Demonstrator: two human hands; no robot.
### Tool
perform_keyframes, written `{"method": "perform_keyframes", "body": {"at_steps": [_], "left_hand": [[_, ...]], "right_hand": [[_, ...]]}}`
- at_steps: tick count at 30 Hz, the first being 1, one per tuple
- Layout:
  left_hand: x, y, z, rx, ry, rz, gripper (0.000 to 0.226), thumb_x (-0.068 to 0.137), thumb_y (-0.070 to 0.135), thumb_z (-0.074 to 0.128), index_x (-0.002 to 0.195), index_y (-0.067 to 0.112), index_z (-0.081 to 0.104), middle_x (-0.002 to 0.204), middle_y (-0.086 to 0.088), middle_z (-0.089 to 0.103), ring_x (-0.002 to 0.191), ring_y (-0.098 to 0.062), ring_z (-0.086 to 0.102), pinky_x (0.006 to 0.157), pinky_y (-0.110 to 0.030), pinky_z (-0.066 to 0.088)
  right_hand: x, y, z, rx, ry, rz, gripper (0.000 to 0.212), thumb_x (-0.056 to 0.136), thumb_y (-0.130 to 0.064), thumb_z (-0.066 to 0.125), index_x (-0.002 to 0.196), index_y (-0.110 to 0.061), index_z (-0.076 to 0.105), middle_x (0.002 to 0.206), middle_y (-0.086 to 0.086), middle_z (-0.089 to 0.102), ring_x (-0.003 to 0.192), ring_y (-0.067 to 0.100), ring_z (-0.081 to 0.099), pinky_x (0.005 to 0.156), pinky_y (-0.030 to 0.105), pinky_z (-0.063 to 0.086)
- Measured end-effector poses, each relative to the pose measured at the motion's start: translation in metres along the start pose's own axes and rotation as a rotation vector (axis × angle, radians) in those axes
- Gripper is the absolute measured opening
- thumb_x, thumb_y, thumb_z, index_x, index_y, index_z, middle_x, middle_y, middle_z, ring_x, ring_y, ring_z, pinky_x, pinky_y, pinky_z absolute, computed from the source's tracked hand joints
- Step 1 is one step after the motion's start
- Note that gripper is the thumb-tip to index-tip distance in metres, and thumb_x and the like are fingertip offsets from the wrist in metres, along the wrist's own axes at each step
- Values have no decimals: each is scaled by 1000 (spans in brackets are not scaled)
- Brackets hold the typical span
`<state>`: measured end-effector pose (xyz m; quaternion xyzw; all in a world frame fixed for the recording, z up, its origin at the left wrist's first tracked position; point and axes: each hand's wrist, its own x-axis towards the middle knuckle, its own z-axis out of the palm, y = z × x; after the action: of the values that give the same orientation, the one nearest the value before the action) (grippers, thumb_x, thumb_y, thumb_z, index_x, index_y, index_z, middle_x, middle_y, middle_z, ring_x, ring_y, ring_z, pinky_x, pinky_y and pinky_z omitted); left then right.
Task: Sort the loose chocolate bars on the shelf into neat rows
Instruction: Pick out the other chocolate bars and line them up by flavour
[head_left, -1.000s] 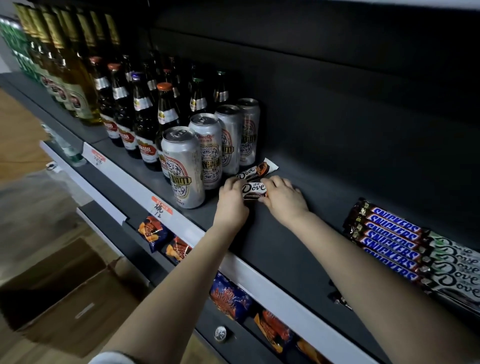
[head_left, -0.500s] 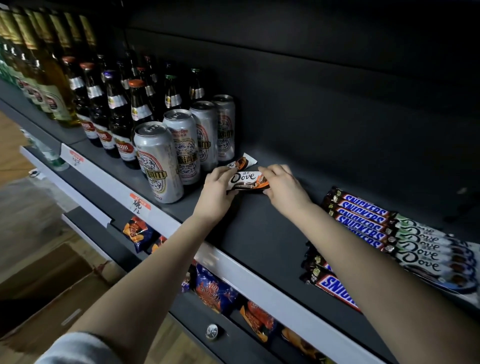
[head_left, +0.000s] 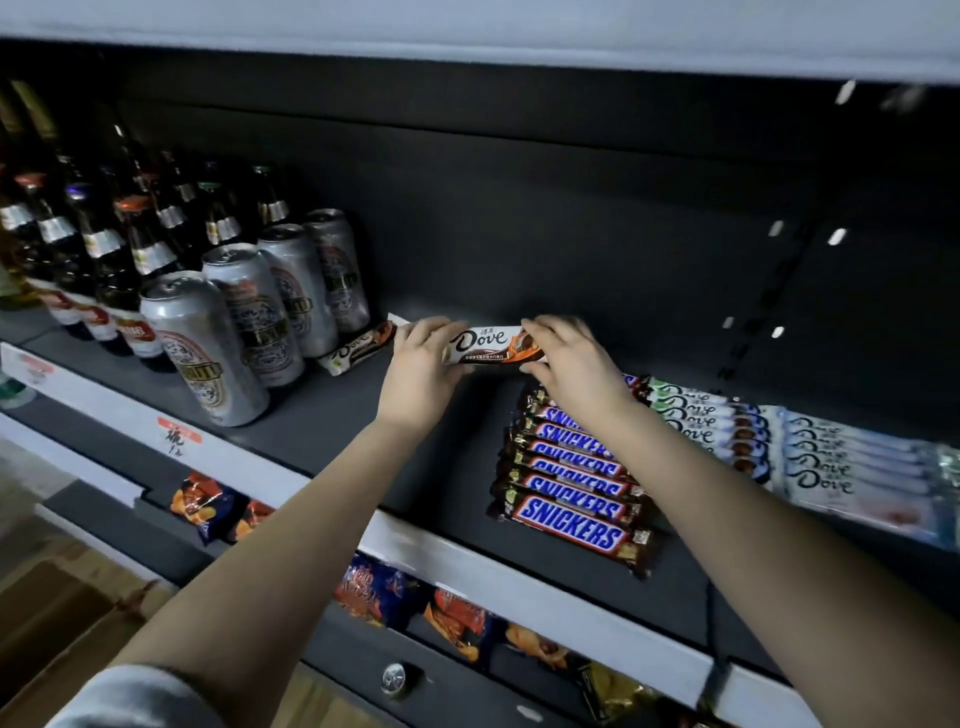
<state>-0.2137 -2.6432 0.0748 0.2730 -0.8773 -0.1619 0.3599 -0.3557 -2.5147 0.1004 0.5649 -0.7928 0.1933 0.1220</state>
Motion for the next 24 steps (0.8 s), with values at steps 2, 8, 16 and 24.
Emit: {"method": "perform_keyframes", "body": {"at_steps": [2,8,16,24], "left_hand": [[-2,17,7,-6,-27,24,48,78,18,73,124,15,58,123,-4,56,118,-27,40,98,-28,31],[-10,81,37,-58,-72,96,47,77,14,73,122,15,59,123,-3,57,116,-25,43,98,-30,35],[-29,194,89,-104,-116,220,49,74,15,75,121,14,61,121,-5,59,112,-27,48,97,-34,37],[-56,282,136,-149,-207,288,48,74,18,75,120,17,61,121,-1,59,113,-25,47,97,-32,37]], "right_hand": [[-14,14,-10,12,-16,37,54,92,-26,55,141,-13,36,142,4,40,133,22,29,110,34,28],[-70,60,-43,9,-12,97,52,93,-19,53,141,-10,35,141,7,40,133,22,28,112,34,26],[-154,142,-102,-108,47,182,49,91,-16,56,137,-7,42,137,9,47,130,25,33,109,32,29],[-241,197,-139,-136,75,297,49,91,-10,52,138,-6,40,138,5,42,131,18,32,101,34,40]]}}
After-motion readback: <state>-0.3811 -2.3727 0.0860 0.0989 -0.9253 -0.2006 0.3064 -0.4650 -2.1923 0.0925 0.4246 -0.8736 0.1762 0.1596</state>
